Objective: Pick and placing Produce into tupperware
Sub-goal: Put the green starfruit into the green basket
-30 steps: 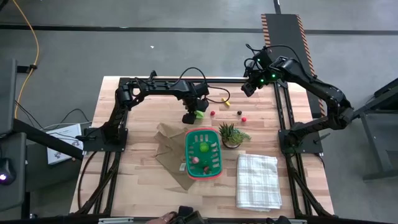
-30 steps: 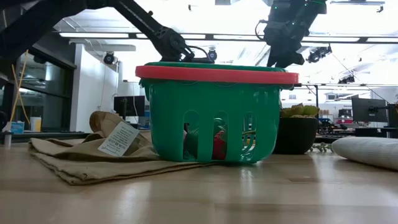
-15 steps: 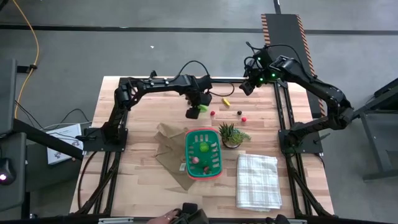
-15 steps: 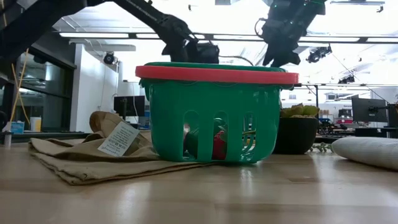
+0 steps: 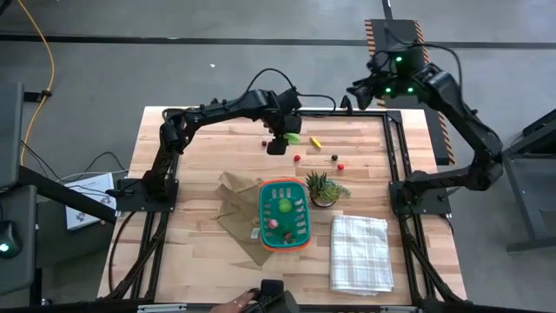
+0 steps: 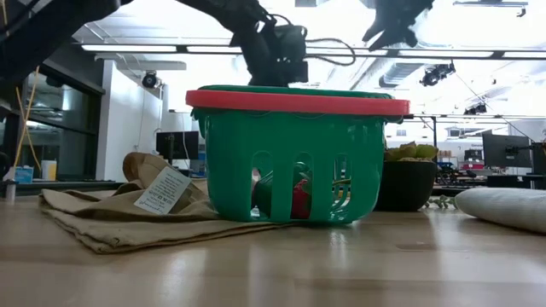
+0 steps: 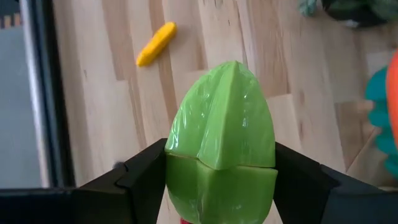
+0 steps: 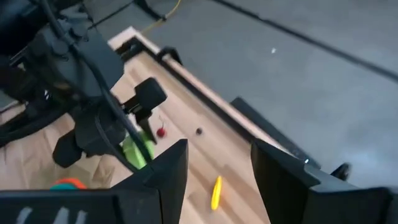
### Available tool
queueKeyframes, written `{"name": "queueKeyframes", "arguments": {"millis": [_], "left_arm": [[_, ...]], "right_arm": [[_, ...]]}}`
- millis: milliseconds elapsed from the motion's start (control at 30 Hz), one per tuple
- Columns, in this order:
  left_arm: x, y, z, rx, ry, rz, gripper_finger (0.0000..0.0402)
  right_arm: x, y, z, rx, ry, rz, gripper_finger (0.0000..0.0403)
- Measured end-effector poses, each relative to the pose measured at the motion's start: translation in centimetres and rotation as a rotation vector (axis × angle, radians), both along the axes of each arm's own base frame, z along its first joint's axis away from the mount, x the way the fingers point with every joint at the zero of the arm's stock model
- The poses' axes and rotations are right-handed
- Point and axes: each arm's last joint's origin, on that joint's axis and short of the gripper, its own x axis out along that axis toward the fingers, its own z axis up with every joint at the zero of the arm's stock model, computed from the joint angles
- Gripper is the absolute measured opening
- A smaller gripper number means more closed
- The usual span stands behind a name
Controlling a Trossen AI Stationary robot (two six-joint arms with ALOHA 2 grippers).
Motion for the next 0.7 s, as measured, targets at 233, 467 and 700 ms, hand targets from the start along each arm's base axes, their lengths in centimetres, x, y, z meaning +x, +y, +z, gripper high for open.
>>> {"name": "queueKeyframes", "arguments": {"millis": [233,467,700], "left_arm": [[0.9,-0.8,3.5,0.016,-0.101,-0.014,0.0234],[1.7,-3.2,7.3,-0.005,-0.194,-0.070,0.0234],[2.0,-6.7,10.3,-0.068,-0.225,-0.099,0.0234]], "right_arm": [[-2.3,1.2,2.0,-0.068,-0.039,-0.041,0.0167],[-3.4,2.7,2.5,-0.072,-0.042,-0.044,0.0167],[-4.1,3.5,2.9,-0.073,-0.067,-0.054,0.0167]]}}
